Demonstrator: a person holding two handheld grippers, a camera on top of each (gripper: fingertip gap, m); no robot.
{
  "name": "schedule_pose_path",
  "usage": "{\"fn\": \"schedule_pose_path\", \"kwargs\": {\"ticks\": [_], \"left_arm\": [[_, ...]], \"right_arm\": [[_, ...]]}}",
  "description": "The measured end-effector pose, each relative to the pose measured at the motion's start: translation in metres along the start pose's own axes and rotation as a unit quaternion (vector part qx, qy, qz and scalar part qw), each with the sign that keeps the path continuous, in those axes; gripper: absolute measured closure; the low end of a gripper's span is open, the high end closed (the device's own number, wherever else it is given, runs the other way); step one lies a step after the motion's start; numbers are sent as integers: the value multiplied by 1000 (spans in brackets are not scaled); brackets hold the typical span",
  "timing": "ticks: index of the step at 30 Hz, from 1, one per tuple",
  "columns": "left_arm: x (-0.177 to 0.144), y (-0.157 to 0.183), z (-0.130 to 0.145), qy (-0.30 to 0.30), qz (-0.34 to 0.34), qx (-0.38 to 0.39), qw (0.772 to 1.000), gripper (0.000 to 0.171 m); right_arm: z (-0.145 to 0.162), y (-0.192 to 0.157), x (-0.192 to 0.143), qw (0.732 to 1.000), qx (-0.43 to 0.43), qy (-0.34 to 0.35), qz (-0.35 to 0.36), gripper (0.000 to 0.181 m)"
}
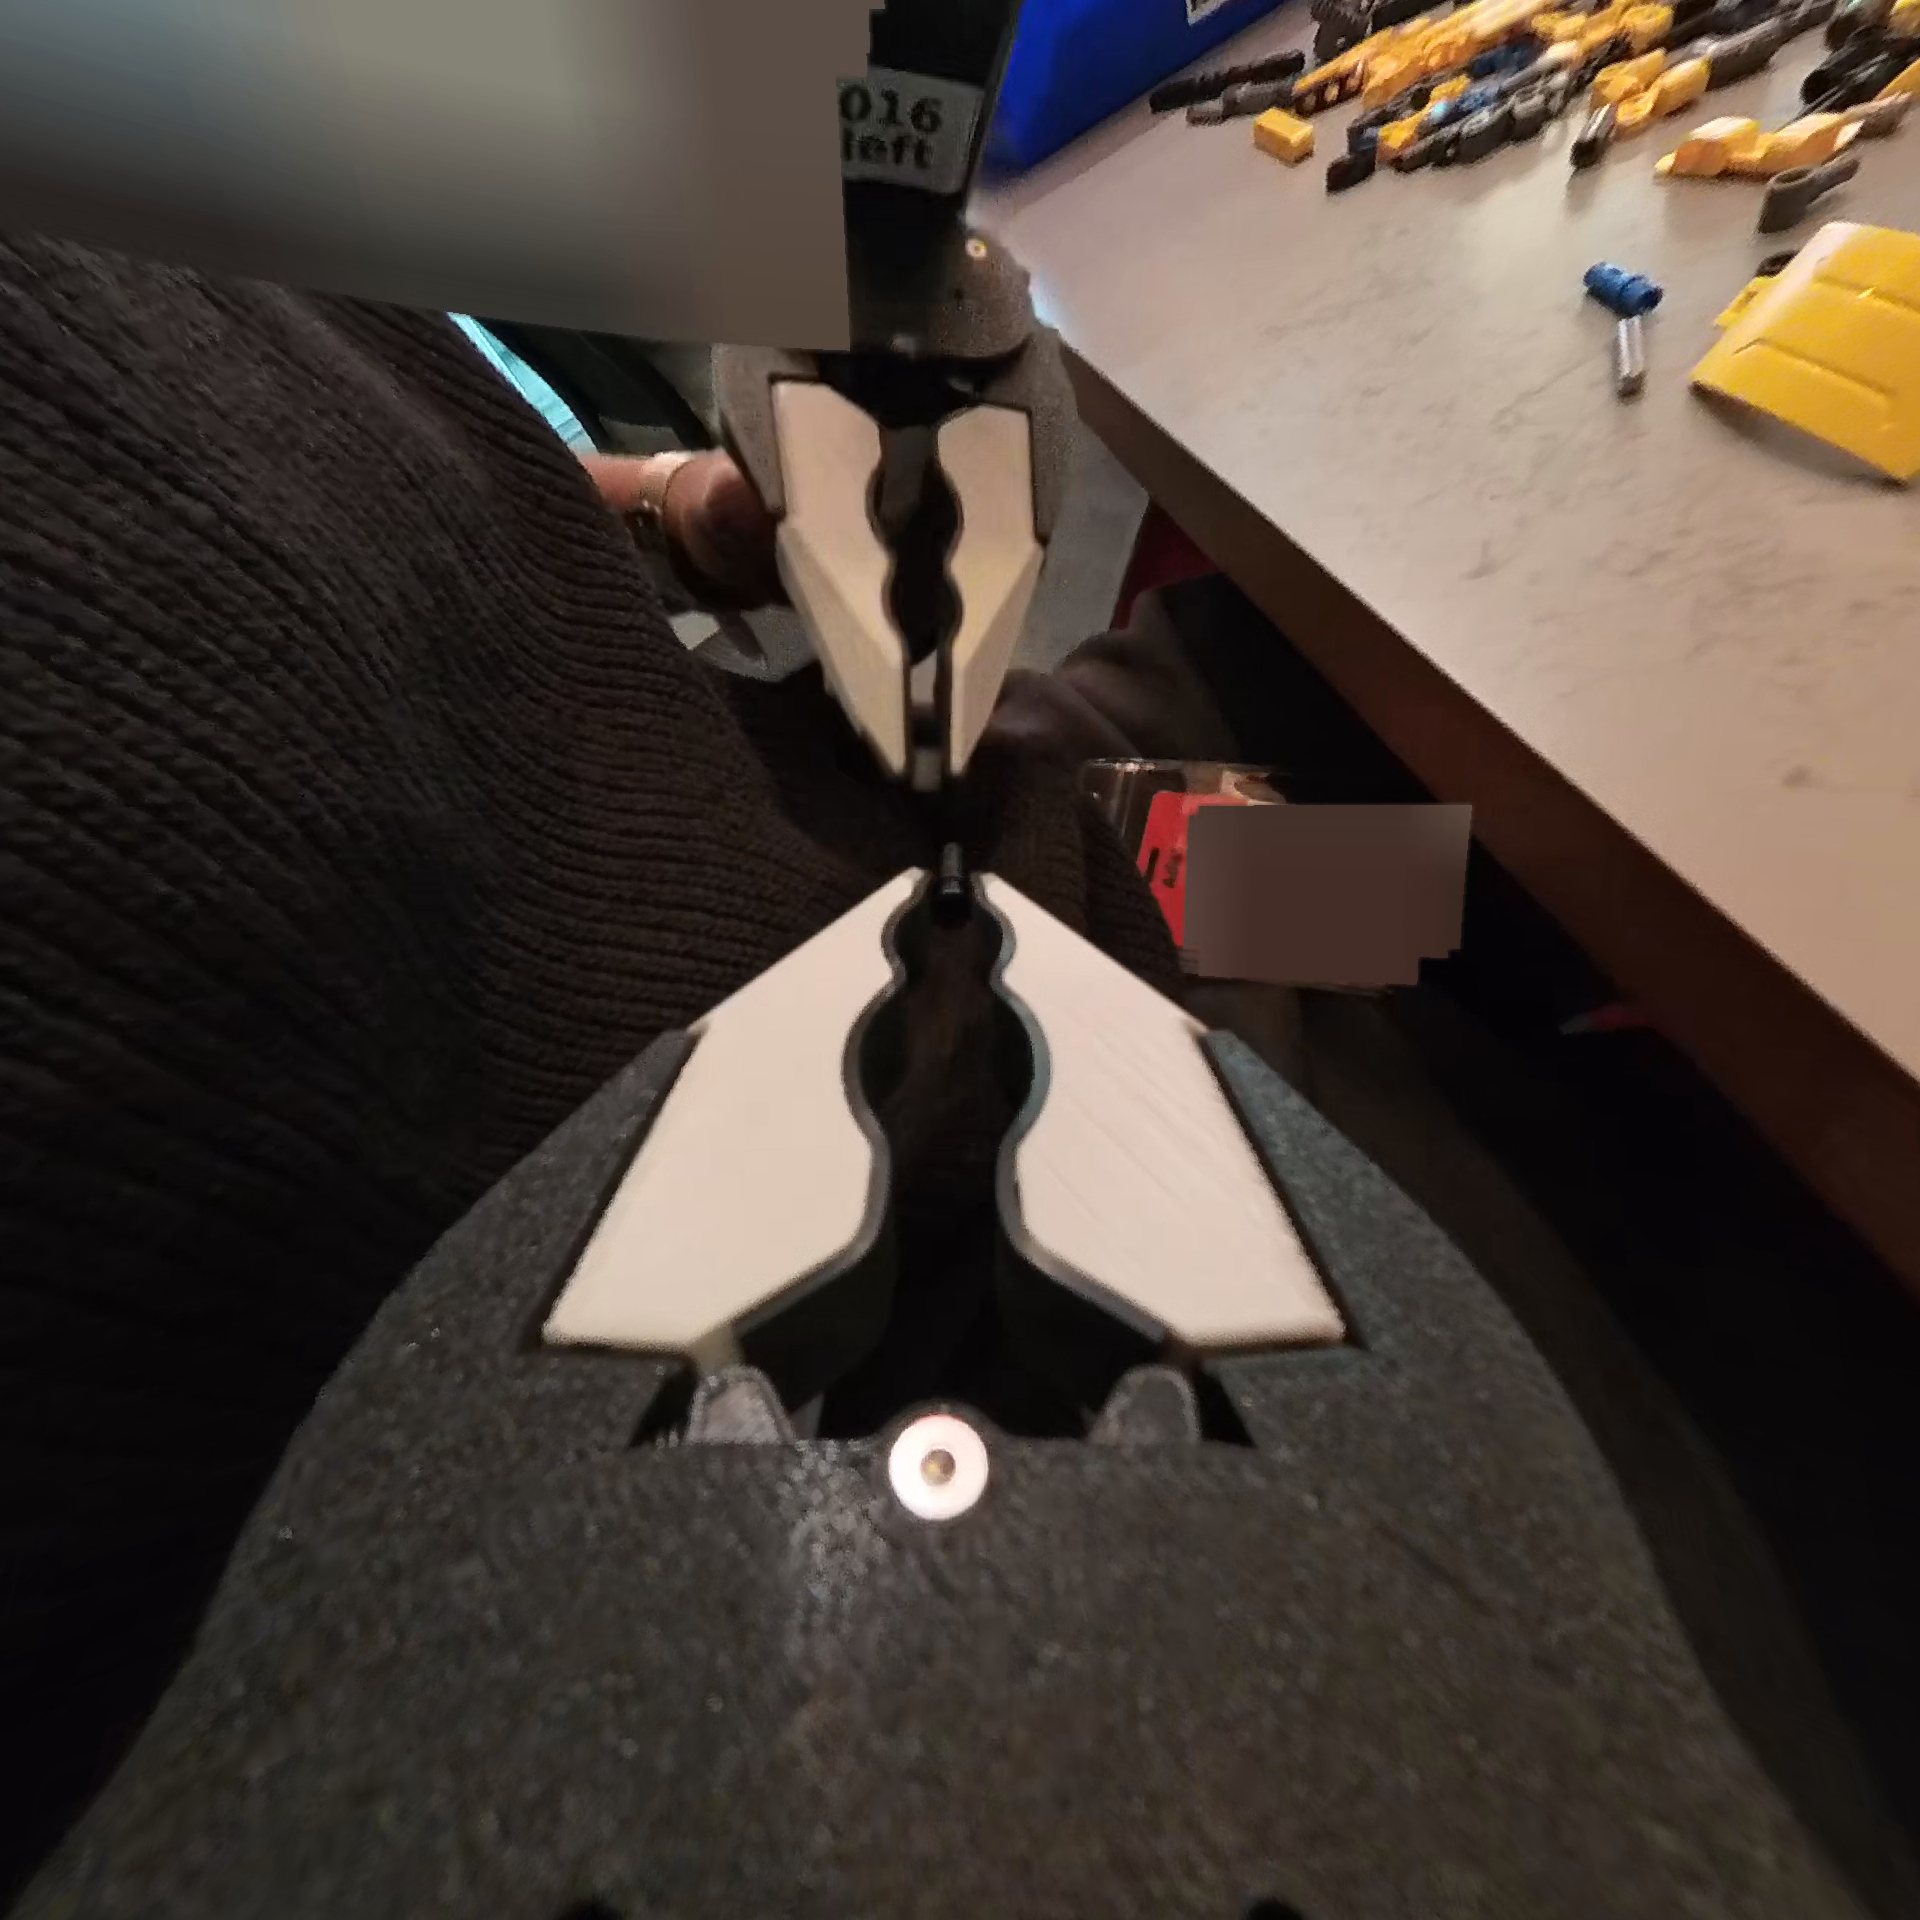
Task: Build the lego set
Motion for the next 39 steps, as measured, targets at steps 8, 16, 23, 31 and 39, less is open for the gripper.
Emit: {"fn": "schedule_pose_path", "kwargs": {"ticks": [8,16,23,31,39], "left_arm": [[-45,-2,-48,320,93,-94,938,166],[-45,-17,-53,363,125,-173,907,165],[-43,-12,-56,382,125,-152,903,166],[-41,-11,-56,392,101,-161,900,166],[-40,-8,-56,400,100,-155,898,166]], "right_arm": [[-52,2,4,986,-49,148,55,176],[-78,6,2,971,-91,187,120,176],[-79,10,1,970,-76,202,113,176],[-81,7,-1,968,-88,203,116,176],[-81,6,-1,969,-81,211,102,176]]}}
Point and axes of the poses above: each gripper's, where its closed fingertips meet, x out along the fingers, z out of its underside, y = z × x across the jaws, the point moved 5 cm from there along -x, back along the fingers, and after that the axes turned 7 degrees about -y, right-handed, at the moved point
